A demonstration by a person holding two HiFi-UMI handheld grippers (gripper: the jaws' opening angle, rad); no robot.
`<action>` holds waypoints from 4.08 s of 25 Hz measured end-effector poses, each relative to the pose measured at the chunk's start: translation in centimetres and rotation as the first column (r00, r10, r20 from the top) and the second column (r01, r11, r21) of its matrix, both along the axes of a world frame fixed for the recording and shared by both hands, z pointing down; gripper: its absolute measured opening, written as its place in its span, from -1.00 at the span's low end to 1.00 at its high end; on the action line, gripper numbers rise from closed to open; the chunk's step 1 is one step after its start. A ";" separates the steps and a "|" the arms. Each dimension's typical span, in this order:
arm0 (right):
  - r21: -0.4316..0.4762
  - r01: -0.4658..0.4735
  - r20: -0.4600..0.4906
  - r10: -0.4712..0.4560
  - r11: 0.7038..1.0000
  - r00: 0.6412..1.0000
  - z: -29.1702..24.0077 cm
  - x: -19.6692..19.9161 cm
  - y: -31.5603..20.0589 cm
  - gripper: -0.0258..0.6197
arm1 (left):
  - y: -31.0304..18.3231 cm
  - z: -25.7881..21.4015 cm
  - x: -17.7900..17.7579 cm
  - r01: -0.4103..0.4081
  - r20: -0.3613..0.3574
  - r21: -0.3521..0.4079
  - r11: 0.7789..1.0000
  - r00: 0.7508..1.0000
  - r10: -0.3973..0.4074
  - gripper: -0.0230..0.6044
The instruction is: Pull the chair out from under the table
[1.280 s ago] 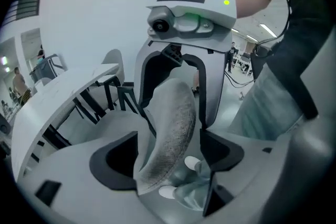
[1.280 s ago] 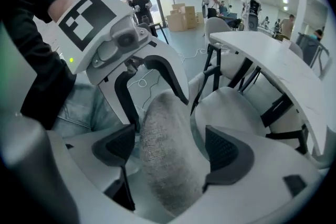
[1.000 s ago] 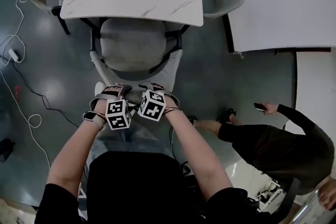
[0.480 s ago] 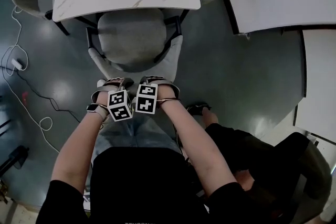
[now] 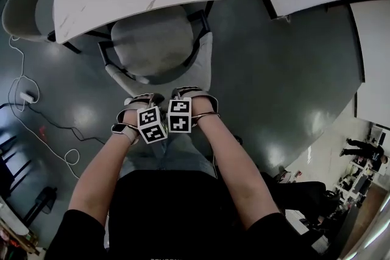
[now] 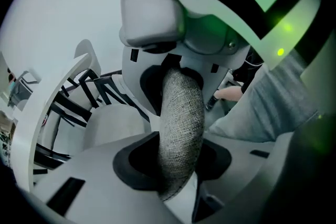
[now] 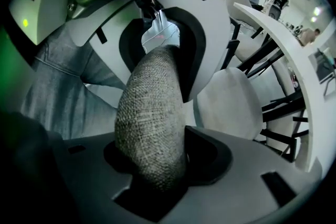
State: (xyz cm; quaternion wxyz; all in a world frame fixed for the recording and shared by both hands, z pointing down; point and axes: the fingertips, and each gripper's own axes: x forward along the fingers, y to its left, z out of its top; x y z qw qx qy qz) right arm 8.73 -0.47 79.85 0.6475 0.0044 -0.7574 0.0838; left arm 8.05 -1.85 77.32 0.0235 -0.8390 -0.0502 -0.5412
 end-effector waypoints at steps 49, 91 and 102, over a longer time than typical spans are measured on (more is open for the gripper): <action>0.029 -0.605 -0.007 0.605 0.796 0.796 1.4 -9.9 20.5 -0.25 | 20.8 1.5 -9.2 -0.621 0.001 0.004 0.784 0.784 0.621 -0.50; -0.013 -0.922 0.002 0.922 0.387 0.387 -0.6 -9.9 43.3 -0.25 | 44.3 0.8 -8.7 -0.973 -0.039 -0.004 0.229 0.229 0.973 -0.48; -0.033 -0.975 -0.005 0.976 0.219 0.219 -0.6 -10.7 51.0 -0.26 | 52.1 1.1 -9.3 -0.999 -0.045 0.000 0.049 0.049 0.998 -0.49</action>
